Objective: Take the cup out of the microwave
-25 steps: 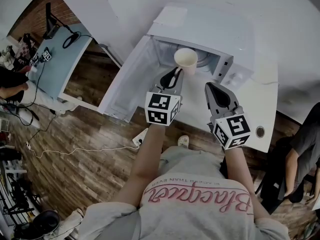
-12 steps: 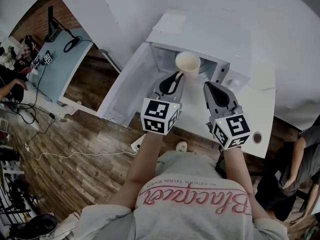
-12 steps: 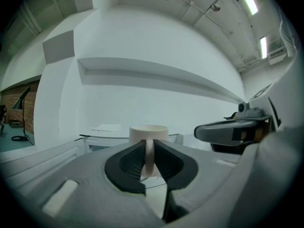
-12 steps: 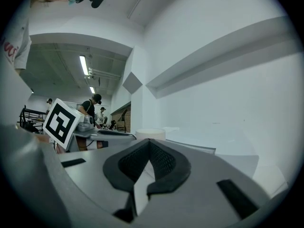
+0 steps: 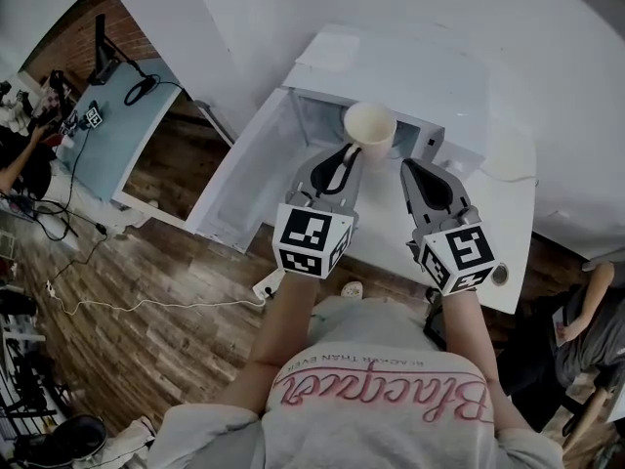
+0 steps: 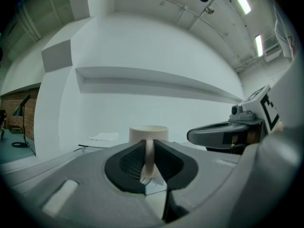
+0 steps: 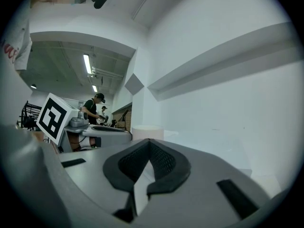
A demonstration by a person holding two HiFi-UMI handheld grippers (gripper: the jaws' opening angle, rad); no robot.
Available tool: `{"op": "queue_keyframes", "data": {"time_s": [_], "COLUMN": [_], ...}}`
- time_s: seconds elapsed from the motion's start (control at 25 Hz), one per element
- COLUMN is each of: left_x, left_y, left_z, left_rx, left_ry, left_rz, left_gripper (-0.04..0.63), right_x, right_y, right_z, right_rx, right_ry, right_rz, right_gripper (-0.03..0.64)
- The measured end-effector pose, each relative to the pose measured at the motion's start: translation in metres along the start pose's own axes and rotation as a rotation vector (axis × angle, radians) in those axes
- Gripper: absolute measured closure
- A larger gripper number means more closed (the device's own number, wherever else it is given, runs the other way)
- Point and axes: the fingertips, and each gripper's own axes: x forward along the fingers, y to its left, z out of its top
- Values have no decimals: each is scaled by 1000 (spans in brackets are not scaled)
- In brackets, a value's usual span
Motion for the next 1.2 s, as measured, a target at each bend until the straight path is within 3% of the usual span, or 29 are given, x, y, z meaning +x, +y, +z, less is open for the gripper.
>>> {"op": "queue_keyframes", "data": {"time_s": [0.32, 0.68, 1.2], "left_x": [4, 5, 4], "left_y": [-5, -10, -10], "left_z": [12, 29, 38], "left_rx": [4, 26, 42], "left_ry": [-40, -72, -86], "left_rz": [-5, -18, -20], "left_gripper": [545, 545, 545], "right_x": [-1, -5, -5], "right_y": [2, -10, -7], "right_z": [16, 29, 34], "right_rx": [-69, -12, -36], "right_ry": [-19, -57, -66], "right_rz": [9, -21, -21], "right_gripper": [606, 606, 607]}}
